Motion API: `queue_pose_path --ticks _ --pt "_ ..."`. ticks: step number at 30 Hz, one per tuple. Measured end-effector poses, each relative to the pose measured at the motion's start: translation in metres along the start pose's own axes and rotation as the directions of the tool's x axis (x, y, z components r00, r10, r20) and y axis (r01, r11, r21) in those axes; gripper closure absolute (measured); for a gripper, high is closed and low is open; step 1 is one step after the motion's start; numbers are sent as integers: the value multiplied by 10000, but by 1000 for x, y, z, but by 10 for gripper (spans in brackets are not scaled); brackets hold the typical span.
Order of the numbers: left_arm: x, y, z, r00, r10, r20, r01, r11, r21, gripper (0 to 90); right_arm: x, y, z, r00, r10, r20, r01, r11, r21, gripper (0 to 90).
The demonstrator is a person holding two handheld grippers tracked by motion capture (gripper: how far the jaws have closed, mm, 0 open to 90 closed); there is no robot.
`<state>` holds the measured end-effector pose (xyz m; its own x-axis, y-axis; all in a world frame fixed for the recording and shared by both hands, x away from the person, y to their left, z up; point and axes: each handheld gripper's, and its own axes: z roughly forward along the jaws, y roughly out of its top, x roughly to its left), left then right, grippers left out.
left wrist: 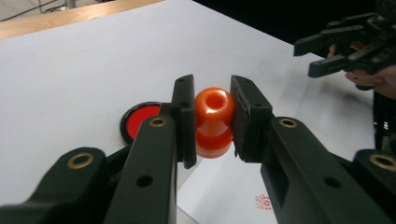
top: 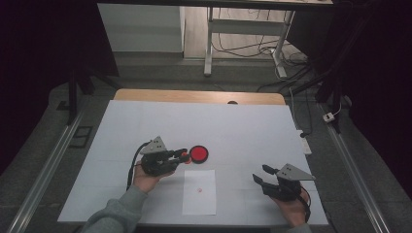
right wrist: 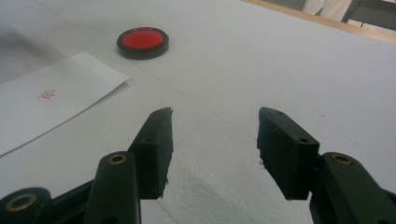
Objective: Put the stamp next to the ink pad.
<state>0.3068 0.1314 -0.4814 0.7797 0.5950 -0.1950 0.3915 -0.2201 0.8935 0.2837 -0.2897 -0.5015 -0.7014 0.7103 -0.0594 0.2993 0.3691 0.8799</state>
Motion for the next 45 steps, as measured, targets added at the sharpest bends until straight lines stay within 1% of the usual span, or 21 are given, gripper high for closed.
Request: queue_pose_path --ticks 4,6,12,16,19,21,23,25,28,30,33,37,43,45 --pt "7 -1 -1 9995 -159 -283 158 9999 -36 726 0 -1 0 10000 22 -3 -22 10000 25 449" --pt "11 -1 -2 9988 -235 -425 233 9997 -46 726 -1 -1 0 9999 148 -53 -148 9998 -99 449" --pt "21 0 -2 9948 -325 -968 325 9995 -20 725 -3 -2 -1 9997 229 -6 -229 9996 -139 449" --pt "28 0 -1 9920 -437 -1184 438 9990 -21 725 -3 -1 0 9998 208 -3 -208 9997 -87 450" --pt "34 0 1 9883 -469 -1453 480 9988 45 725 -3 -2 0 9998 204 -20 -204 9998 -67 451" --pt "39 -1 2 9858 -591 -1571 608 9981 55 725 -3 -2 0 9998 212 -28 -212 9998 -52 451" --pt "45 -3 5 9819 -754 -1737 778 9969 68 725 -4 -2 0 9997 233 -29 -233 9997 -35 452" --pt "50 -5 8 9791 -872 -1837 915 9957 150 725 -4 -3 1 9997 258 -40 -258 9997 -39 454" --pt "55 -7 14 9767 -920 -1940 985 9948 242 725 -4 -3 2 9997 251 -32 -251 9997 48 455" --pt "56 -8 18 9748 -906 -2040 987 9947 298 725 -4 -3 2 9997 253 -30 -253 9997 51 455" --pt "59 -10 23 9718 -764 -2229 902 9946 522 725 -4 -3 1 9997 238 22 -238 9997 17 460" --pt "64 -14 31 9683 -720 -2393 918 9931 726 724 -4 -4 1 9997 257 -13 -257 9997 7 461" --pt "67 -21 46 9686 -515 -2433 834 9889 1226 723 -4 -4 2 9997 257 -18 -257 9997 54 461" --pt "69 -22 49 9681 -512 -2453 857 9875 1320 722 -3 -4 3 9997 234 -44 -234 9997 92 461"
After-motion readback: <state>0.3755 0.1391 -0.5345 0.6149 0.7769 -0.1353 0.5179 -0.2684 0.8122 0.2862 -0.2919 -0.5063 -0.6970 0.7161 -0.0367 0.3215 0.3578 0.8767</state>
